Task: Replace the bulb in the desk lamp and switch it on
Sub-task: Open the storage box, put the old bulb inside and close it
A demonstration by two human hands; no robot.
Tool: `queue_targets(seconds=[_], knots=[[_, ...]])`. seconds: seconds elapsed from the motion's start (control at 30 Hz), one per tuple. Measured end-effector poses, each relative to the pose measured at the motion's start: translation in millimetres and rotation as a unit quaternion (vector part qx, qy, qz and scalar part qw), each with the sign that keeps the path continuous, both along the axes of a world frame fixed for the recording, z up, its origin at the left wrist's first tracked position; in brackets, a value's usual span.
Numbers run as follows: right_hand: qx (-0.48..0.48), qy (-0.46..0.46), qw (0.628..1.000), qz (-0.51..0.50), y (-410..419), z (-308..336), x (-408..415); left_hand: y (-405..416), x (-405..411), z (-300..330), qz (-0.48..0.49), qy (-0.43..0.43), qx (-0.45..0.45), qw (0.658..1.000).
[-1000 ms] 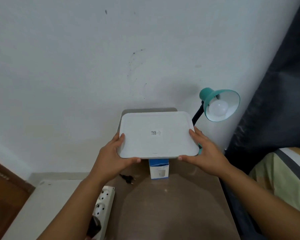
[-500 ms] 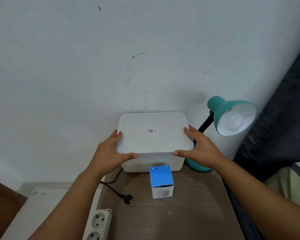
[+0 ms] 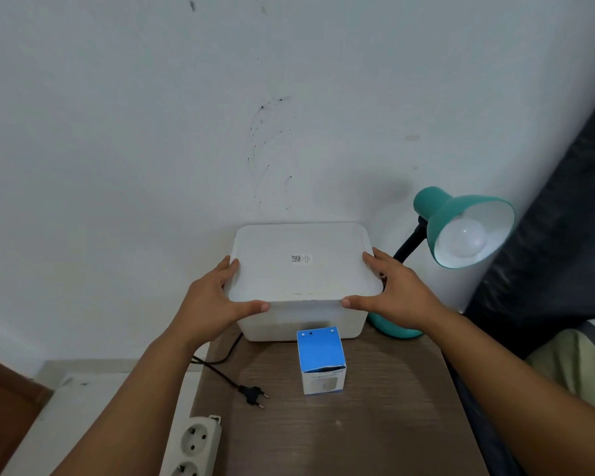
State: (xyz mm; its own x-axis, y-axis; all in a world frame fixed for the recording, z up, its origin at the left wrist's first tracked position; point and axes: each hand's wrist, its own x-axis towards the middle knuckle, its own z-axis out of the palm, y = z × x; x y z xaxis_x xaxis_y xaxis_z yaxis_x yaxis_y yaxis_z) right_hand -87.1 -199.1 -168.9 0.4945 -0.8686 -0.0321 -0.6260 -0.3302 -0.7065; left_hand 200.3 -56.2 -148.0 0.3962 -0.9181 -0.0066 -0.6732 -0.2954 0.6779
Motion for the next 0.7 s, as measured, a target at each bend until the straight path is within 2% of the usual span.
queue_targets(seconds=[0.7], knots=[[0.009, 0.128, 0.991, 0.041, 7.7, 17.9, 9.4, -5.0, 8.3, -1.4, -0.024, 0.005, 0.059, 0.998]])
